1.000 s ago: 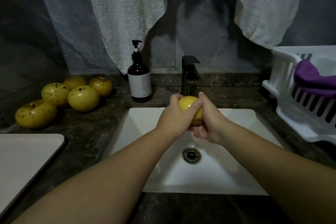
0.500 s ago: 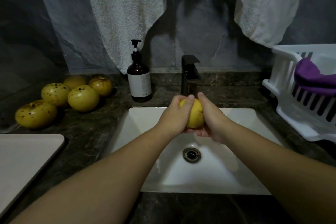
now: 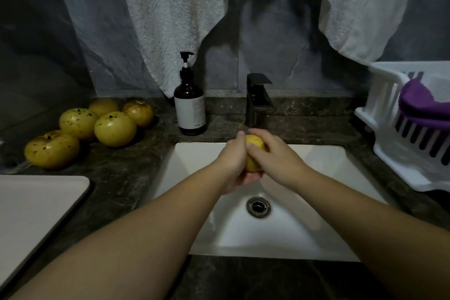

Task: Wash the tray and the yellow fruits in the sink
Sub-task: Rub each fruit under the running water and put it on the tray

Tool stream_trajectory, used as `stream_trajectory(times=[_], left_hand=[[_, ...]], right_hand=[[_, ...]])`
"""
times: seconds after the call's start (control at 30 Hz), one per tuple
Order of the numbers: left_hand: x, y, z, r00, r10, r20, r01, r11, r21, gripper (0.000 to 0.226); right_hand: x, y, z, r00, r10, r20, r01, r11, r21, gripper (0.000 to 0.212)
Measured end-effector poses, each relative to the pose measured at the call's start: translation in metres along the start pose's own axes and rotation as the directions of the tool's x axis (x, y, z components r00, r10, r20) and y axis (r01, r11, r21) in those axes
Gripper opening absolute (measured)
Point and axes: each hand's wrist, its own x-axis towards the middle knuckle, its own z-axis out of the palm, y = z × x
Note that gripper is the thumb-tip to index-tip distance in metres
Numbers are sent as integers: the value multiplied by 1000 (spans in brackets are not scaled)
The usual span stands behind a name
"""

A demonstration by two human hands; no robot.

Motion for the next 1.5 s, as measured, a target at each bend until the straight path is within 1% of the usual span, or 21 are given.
stream_trajectory(times=[0.07,0.13,0.17,0.23,0.3,0.33,0.37,0.43,0.53,0.57,0.7,0.8,0.93,1.03,1.1,1.17,1.23,1.27,1.33,1.4,1.5], left_hand=[[-1,1,-7,992,-88,87,93,994,-60,66],[0,1,-11,987,-89,132,98,993,-62,63],[1,2,-12,987,-83,138,92,994,-59,59],[2,3,-12,986,-80,145,91,993,-71,53],[3,4,-12,985,-76,153,91,992,-91,52],[4,4,-12,985,-68,159,86,991,-104,52],[4,3,-12,984,-60,169,80,990,-119,52],[6,2,-12,979,-51,196,82,984,-156,54],[6,2,-12,976,-48,211,91,975,-202,57],[7,2,-13,976,-46,215,91,975,-205,57],[7,1,-13,972,-51,230,93,980,-174,60],[7,3,-11,974,-62,218,103,978,-181,65],[6,3,-13,975,-71,209,107,980,-166,64],[5,4,-12,975,-84,203,120,978,-170,66],[5,4,-12,977,-90,196,127,975,-183,67],[6,5,-14,981,-89,173,123,972,-200,66],[8,5,-17,985,-90,148,124,962,-242,64],[8,5,-18,984,-94,149,133,952,-276,64],[9,4,-20,978,-103,181,162,923,-348,68],[10,3,-21,974,-110,197,183,895,-407,72],[9,5,-21,975,-106,194,185,873,-451,72]], right_hand=[[-2,1,-2,992,-98,74,108,985,-135,64],[-3,-1,-3,986,-133,100,146,980,-132,80],[-3,-1,-5,988,-127,90,135,988,-81,82],[-3,0,-8,994,-83,77,73,989,127,75],[-3,2,-12,993,-37,115,-2,947,322,54],[-3,2,-15,990,-10,138,-41,930,366,42],[-3,3,-17,988,18,155,-77,920,385,34],[-1,2,-18,984,67,167,-129,910,394,27],[1,-1,-14,985,85,151,-139,905,402,21],[1,-1,-13,984,86,157,-145,899,414,21],[2,2,-15,972,105,212,-198,852,484,32],[1,1,-16,972,110,207,-202,843,499,25],[0,0,-16,966,114,232,-225,815,535,31],[-1,-2,-14,968,111,227,-220,812,541,23],[-1,-2,-13,974,99,202,-193,830,524,23],[1,-3,-12,985,64,160,-128,896,426,34],[-1,-3,-12,991,-14,136,-17,974,224,46],[-2,-2,-11,988,-60,145,45,993,107,57],[-5,0,-10,976,-131,171,146,986,-79,79],[-6,-1,-12,971,-187,147,212,962,-175,79],[-5,-1,-16,967,-250,49,255,943,-212,65]])
